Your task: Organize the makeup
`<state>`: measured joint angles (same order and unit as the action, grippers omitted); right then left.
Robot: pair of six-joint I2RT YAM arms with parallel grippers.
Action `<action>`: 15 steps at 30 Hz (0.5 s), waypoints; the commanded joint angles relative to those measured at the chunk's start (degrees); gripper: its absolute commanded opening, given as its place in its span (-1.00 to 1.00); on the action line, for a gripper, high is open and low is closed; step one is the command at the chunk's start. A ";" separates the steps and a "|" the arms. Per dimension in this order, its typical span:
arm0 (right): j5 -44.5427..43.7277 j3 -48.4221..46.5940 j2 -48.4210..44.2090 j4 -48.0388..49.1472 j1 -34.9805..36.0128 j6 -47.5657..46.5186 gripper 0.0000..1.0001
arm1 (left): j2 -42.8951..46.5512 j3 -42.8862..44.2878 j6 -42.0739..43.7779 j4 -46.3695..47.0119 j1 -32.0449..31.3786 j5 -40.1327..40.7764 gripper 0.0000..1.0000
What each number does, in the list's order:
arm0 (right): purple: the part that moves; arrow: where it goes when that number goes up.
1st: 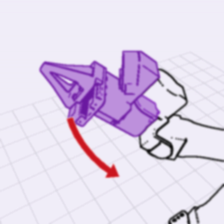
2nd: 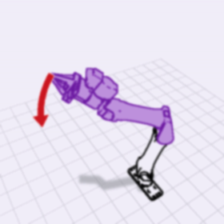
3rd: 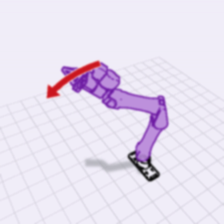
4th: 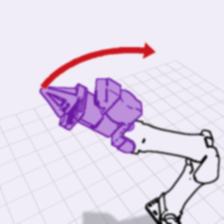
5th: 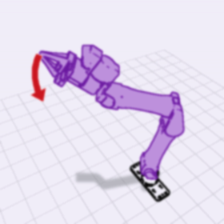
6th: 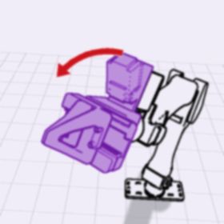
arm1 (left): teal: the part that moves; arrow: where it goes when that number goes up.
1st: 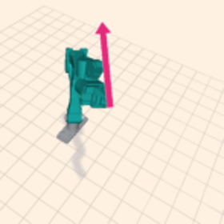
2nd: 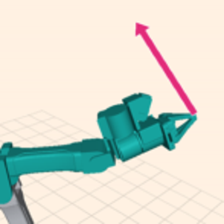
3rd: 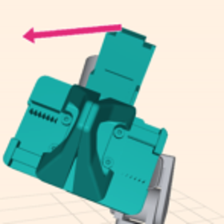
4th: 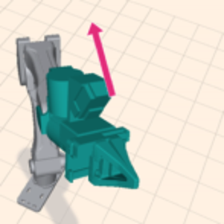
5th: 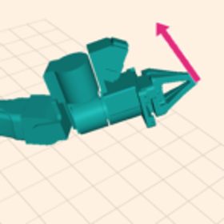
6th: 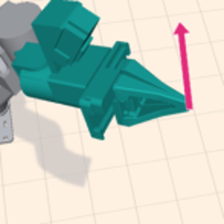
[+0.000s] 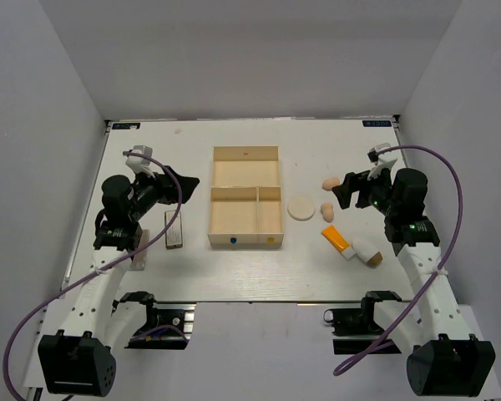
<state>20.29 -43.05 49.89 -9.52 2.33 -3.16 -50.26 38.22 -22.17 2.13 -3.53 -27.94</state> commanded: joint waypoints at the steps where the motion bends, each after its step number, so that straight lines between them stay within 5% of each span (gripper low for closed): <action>1: 0.89 -0.81 -0.40 0.99 -0.13 -0.61 0.78 | -0.10 1.51 1.08 0.33 0.10 -1.41 0.96; 13: 7.03 0.77 0.55 -1.46 0.31 -12.83 0.78 | -4.49 3.70 1.87 -4.50 0.10 2.19 0.96; 15: 6.87 0.25 1.17 -2.43 0.57 -14.68 0.78 | -5.98 4.67 2.57 -6.51 0.10 3.76 0.80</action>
<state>25.21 -41.54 50.30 -10.61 2.44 -13.82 -55.27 39.97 -21.23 -1.10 -3.53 -26.48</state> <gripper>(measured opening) 0.889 0.925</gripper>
